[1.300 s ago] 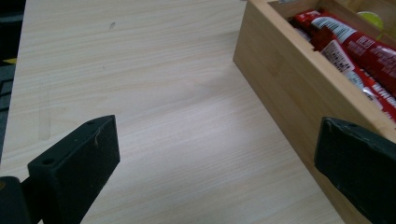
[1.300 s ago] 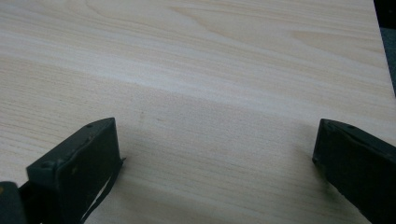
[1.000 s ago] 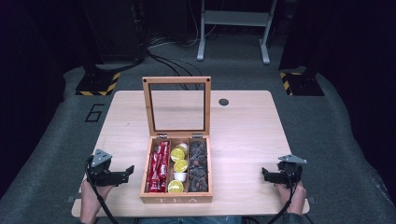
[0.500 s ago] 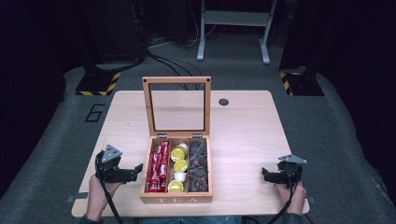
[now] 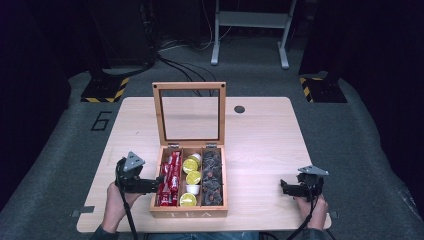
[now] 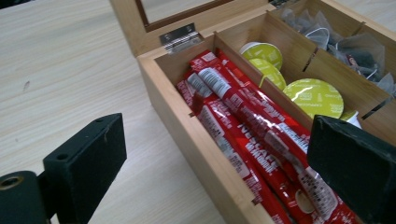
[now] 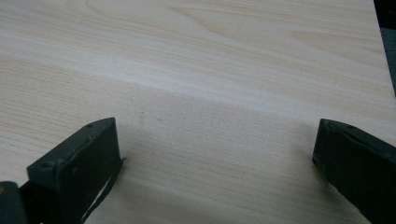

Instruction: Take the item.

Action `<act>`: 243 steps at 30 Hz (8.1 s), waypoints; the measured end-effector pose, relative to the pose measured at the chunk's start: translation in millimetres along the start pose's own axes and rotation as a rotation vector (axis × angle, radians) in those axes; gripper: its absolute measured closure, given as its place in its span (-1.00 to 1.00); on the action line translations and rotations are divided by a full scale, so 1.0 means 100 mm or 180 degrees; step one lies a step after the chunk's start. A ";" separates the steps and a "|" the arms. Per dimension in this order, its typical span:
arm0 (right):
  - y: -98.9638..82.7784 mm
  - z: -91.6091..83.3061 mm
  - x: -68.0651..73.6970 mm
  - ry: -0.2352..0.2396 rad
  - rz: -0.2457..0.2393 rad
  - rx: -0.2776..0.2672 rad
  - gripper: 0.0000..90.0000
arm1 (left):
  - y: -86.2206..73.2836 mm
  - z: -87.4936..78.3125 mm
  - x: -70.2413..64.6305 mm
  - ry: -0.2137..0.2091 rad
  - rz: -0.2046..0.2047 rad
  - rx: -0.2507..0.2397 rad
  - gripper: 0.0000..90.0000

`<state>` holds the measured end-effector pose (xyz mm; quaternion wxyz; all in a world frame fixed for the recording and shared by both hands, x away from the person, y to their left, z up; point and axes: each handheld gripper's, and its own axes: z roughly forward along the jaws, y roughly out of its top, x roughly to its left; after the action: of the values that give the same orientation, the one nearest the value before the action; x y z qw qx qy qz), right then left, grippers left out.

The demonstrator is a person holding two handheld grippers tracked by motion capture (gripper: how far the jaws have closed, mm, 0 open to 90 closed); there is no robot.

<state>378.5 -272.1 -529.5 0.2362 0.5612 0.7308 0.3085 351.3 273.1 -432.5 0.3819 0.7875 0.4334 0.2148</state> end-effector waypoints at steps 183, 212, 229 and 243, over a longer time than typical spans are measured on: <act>0.00 0.00 0.00 -0.0002 0.0008 -0.0001 -1.00 | -0.24 -0.18 0.58 0.0609 -0.0355 -0.0325 0.85; 0.00 0.00 0.00 0.0001 -0.0001 0.0000 -1.00 | -0.33 -0.05 0.83 0.0774 -0.0607 -0.0363 0.85; 0.00 0.00 0.00 0.0001 -0.0002 0.0000 -1.00 | -0.46 0.17 0.97 0.0782 -0.0785 -0.0241 0.85; 0.00 0.00 0.00 0.0002 -0.0003 0.0001 -1.00 | -0.52 0.39 1.05 0.0855 -0.0789 -0.0127 0.85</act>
<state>378.5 -272.3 -529.5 0.2361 0.5607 0.7312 0.3085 406.6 363.0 -496.8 0.3596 0.6846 0.5699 0.2778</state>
